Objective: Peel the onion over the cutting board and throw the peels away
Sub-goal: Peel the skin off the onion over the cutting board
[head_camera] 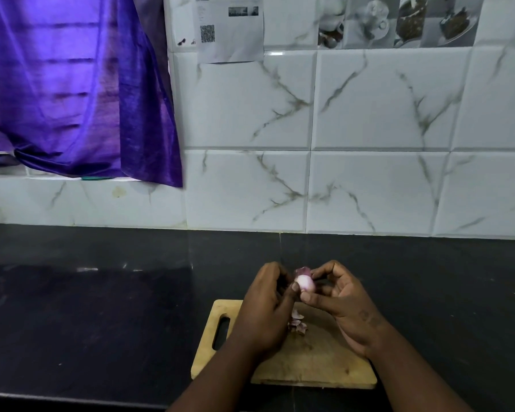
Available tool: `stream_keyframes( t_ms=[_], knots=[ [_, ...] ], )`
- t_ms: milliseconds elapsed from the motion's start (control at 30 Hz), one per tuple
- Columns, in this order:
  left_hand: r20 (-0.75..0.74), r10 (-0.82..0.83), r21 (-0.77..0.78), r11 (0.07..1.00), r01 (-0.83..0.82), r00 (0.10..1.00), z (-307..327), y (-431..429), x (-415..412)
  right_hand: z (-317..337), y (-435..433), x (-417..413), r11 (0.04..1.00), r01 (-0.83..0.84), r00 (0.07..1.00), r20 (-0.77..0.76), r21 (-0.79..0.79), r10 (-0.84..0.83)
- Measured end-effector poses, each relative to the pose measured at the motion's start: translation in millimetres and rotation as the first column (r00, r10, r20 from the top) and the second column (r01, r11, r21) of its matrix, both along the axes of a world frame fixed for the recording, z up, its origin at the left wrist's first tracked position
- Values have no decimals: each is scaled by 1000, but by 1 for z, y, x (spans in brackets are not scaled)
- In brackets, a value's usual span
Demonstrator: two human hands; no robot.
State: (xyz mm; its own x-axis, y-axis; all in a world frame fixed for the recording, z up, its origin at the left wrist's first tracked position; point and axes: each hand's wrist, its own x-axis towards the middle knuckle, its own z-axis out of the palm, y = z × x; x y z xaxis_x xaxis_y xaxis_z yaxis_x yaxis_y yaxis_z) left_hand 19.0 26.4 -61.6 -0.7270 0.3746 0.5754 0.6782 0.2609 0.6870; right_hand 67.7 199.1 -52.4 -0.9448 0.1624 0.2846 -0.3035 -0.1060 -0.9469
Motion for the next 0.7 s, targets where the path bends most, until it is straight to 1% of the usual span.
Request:
stream_keyframes(
  t_ms=[100,233,433,567,633,700],
  knots=[
    [-9,-2,-12,1000,2,1000,0,1,1,0,0,1,999,8,1000,-15,33,-7],
    [16,-5,-36,999,6,1000,0,1,2,0,0,1,999,4,1000,-31,53,-3],
    [67,75,-34,997,-73,995,-3,2,-3,0,0,1,998,-49,998,-28,38,51],
    [121,108,12,994,-111,987,-2,2,-7,0,0,1,997,-71,997,-30,15,71],
    [162,81,62,994,-92,984,-2,1,-9,0,0,1,996,-84,996,-26,-14,84],
    [164,24,119,992,-44,986,-1,1,-7,1,-1,1,996,-83,996,-21,-25,82]
  ],
)
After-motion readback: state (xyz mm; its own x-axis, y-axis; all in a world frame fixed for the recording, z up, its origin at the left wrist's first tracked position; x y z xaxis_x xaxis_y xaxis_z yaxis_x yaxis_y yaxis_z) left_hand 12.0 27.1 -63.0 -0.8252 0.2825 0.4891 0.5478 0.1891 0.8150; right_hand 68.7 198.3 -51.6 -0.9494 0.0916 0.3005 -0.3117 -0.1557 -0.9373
